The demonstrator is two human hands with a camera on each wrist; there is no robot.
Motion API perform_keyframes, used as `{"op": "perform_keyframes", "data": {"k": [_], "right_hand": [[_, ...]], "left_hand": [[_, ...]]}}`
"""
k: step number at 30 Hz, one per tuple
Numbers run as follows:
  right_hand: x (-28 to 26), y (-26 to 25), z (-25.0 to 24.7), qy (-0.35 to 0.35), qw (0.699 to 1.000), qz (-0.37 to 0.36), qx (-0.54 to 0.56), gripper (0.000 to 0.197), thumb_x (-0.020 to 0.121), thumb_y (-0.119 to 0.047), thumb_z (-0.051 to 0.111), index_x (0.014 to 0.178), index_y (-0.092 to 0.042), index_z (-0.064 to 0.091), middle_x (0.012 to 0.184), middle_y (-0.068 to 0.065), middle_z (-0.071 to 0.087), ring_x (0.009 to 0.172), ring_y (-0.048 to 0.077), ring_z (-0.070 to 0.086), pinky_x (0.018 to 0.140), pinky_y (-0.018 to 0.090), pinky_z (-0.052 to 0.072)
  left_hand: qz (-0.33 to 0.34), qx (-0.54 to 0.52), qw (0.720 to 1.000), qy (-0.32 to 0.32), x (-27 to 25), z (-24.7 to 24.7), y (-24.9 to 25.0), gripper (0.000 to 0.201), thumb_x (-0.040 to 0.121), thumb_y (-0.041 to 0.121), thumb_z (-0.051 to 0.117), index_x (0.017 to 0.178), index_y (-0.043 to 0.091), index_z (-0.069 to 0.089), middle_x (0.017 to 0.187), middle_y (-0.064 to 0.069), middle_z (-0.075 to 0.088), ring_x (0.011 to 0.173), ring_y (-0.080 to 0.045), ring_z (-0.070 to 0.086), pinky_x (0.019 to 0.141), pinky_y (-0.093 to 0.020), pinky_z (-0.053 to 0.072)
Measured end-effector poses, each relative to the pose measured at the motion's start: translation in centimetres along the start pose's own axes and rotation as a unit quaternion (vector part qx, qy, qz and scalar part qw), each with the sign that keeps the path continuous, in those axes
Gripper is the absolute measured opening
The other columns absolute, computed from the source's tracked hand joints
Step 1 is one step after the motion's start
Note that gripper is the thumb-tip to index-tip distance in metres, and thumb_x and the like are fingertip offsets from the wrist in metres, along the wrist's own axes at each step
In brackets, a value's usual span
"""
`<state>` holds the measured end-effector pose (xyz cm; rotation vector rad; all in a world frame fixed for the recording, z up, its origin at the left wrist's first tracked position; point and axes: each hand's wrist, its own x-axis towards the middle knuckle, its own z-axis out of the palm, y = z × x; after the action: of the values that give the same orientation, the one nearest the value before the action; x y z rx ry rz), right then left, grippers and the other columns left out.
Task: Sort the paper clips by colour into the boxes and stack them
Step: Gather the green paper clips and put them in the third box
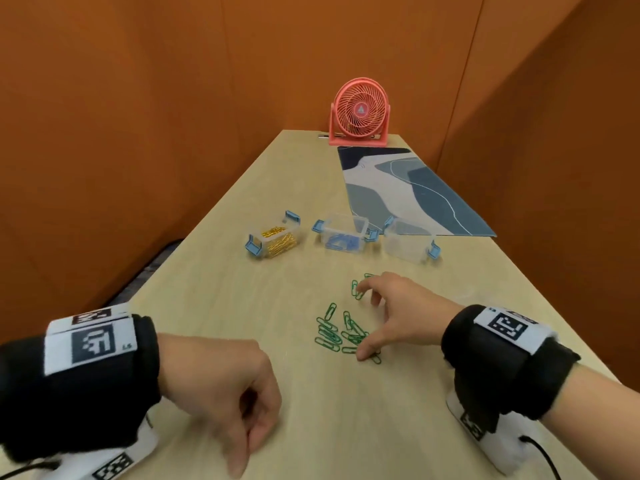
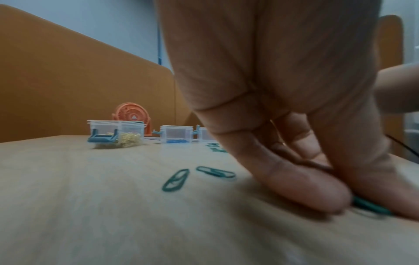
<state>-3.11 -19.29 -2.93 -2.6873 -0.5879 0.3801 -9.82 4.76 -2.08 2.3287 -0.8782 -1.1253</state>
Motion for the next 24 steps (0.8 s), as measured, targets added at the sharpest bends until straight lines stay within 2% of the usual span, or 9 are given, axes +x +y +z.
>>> {"op": "perform_keyframes", "data": {"k": [3, 6, 8, 11, 13, 16, 20, 22, 24], "right_hand": [[-0.1, 0.7, -0.3, 0.002, 0.998, 0.057, -0.004, 0.114, 0.050, -0.050, 0.086, 0.143, -0.022, 0.027, 0.125, -0.001, 0.039, 0.115, 0.016, 0.045, 0.100, 0.030, 0.041], [-0.2, 0.6, -0.5, 0.000, 0.998, 0.066, -0.006, 0.114, 0.051, -0.053, 0.084, 0.145, -0.022, 0.026, 0.129, 0.000, 0.039, 0.116, 0.017, 0.043, 0.102, 0.033, 0.041], [-0.3, 0.6, -0.6, 0.002, 0.998, 0.063, 0.004, 0.116, 0.049, -0.053, 0.084, 0.145, -0.023, 0.025, 0.128, -0.001, 0.039, 0.107, 0.012, 0.042, 0.101, 0.031, 0.041], [-0.8, 0.8, -1.0, -0.028, 0.996, 0.080, 0.000, 0.120, 0.044, -0.049, 0.088, 0.143, -0.022, 0.026, 0.124, -0.004, 0.039, 0.105, 0.012, 0.042, 0.100, 0.031, 0.042], [-0.8, 1.0, -1.1, -0.050, 0.995, 0.090, -0.018, 0.111, 0.043, -0.046, 0.090, 0.136, -0.020, 0.034, 0.121, -0.003, 0.041, 0.105, 0.015, 0.046, 0.096, 0.031, 0.045], [-0.1, 0.8, -0.9, -0.046, 0.995, 0.083, -0.015, 0.085, 0.046, -0.042, 0.090, 0.115, -0.015, 0.049, 0.113, 0.002, 0.050, 0.092, 0.017, 0.050, 0.081, 0.030, 0.048], [1.1, 0.2, -0.1, -0.039, 0.996, 0.042, 0.061, 0.076, 0.058, -0.031, 0.087, 0.124, -0.016, 0.052, 0.104, 0.000, 0.057, 0.074, 0.012, 0.056, 0.073, 0.026, 0.049], [1.3, 0.0, 0.0, -0.038, 0.997, 0.024, 0.060, 0.071, 0.063, -0.031, 0.084, 0.126, -0.018, 0.054, 0.103, -0.003, 0.056, 0.070, 0.007, 0.054, 0.068, 0.021, 0.047], [1.4, 0.3, -0.1, -0.004, 0.999, 0.025, 0.023, 0.063, 0.068, -0.037, 0.080, 0.123, -0.020, 0.055, 0.103, -0.004, 0.054, 0.075, 0.005, 0.049, 0.069, 0.018, 0.043]], "left_hand": [[0.002, 0.018, 0.992, 0.127, 0.7, -1.1, -0.8, 0.011, 0.074, 0.023, 0.078, 0.080, 0.018, 0.071, 0.080, 0.007, 0.066, 0.074, -0.006, 0.059, 0.072, -0.016, 0.046], [-0.026, 0.036, 0.978, 0.204, 0.7, -2.9, -1.0, 0.019, 0.069, 0.030, 0.082, 0.081, 0.029, 0.068, 0.084, 0.009, 0.069, 0.079, -0.009, 0.062, 0.076, -0.023, 0.052], [-0.097, 0.044, 0.974, 0.198, -0.5, -4.3, -1.5, 0.031, 0.062, 0.034, 0.086, 0.083, 0.031, 0.063, 0.084, 0.010, 0.067, 0.074, -0.013, 0.063, 0.068, -0.022, 0.052], [-0.247, 0.051, 0.959, 0.126, -2.5, -4.7, -2.7, 0.048, 0.055, 0.037, 0.089, 0.089, 0.030, 0.056, 0.090, 0.008, 0.067, 0.068, -0.008, 0.063, 0.058, -0.016, 0.047], [-0.279, 0.040, 0.954, 0.103, -2.5, -3.6, -3.1, 0.053, 0.053, 0.038, 0.089, 0.091, 0.029, 0.054, 0.091, 0.007, 0.065, 0.072, -0.008, 0.062, 0.059, -0.015, 0.047], [-0.237, -0.037, 0.957, 0.161, -0.5, -2.8, -2.9, 0.045, 0.059, 0.027, 0.088, 0.090, 0.024, 0.055, 0.089, 0.003, 0.066, 0.067, -0.008, 0.063, 0.059, -0.015, 0.049], [-0.142, -0.095, 0.958, 0.229, 3.8, -3.6, -1.4, 0.023, 0.072, 0.016, 0.080, 0.088, 0.019, 0.063, 0.082, 0.003, 0.068, 0.062, -0.004, 0.063, 0.064, -0.017, 0.053], [-0.111, -0.050, 0.957, 0.265, 5.6, -4.0, -0.6, 0.021, 0.077, 0.017, 0.076, 0.094, 0.017, 0.065, 0.084, 0.006, 0.066, 0.067, -0.003, 0.061, 0.065, -0.013, 0.051], [-0.082, 0.042, 0.940, 0.328, 7.0, -4.7, -0.1, 0.021, 0.082, 0.024, 0.071, 0.101, 0.018, 0.066, 0.089, 0.009, 0.062, 0.075, -0.004, 0.057, 0.065, -0.009, 0.043]]}}
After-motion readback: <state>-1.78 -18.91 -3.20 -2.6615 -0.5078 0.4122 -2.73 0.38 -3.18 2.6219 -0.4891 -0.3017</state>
